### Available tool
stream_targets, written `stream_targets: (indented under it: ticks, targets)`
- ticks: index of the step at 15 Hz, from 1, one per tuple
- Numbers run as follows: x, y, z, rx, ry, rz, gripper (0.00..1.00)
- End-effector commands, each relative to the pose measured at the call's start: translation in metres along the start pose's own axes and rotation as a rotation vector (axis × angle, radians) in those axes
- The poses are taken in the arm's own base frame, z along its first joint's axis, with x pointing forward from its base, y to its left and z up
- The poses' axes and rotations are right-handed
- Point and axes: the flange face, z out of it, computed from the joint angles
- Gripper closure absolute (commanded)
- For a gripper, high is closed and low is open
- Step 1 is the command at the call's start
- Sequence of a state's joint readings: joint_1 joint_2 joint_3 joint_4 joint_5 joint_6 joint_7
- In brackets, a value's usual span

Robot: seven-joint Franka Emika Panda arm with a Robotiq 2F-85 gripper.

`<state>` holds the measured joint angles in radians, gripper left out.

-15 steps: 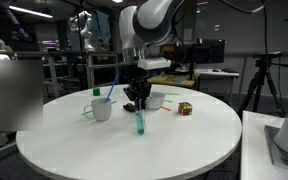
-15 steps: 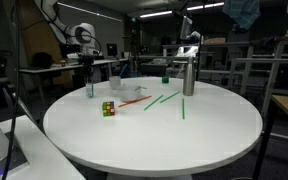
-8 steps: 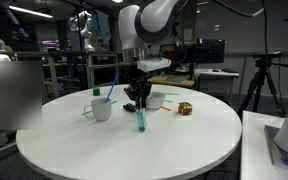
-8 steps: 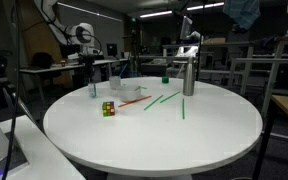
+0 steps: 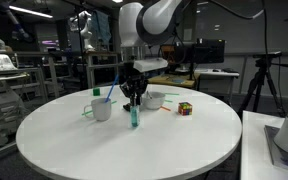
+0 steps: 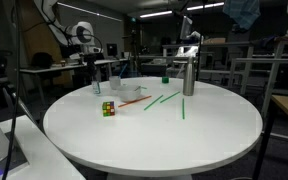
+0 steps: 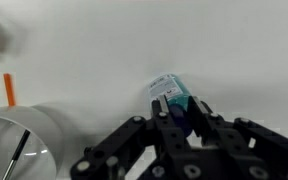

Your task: Remove the bottle from the mug and put it on the table

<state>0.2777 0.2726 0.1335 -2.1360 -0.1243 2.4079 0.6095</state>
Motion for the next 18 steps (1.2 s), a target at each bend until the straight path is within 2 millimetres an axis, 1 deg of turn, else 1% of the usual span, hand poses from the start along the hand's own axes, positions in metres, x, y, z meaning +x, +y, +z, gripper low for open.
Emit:
stream_targets:
  ticks: [1, 7, 18]
  targets:
    - [-0.001, 0.001, -0.011, 0.003, 0.054, 0.023, 0.93]
    - [0.002, 0.003, -0.006, 0.039, 0.084, 0.041, 0.93]
    - [-0.001, 0.015, 0.013, 0.057, 0.065, 0.072, 0.93]
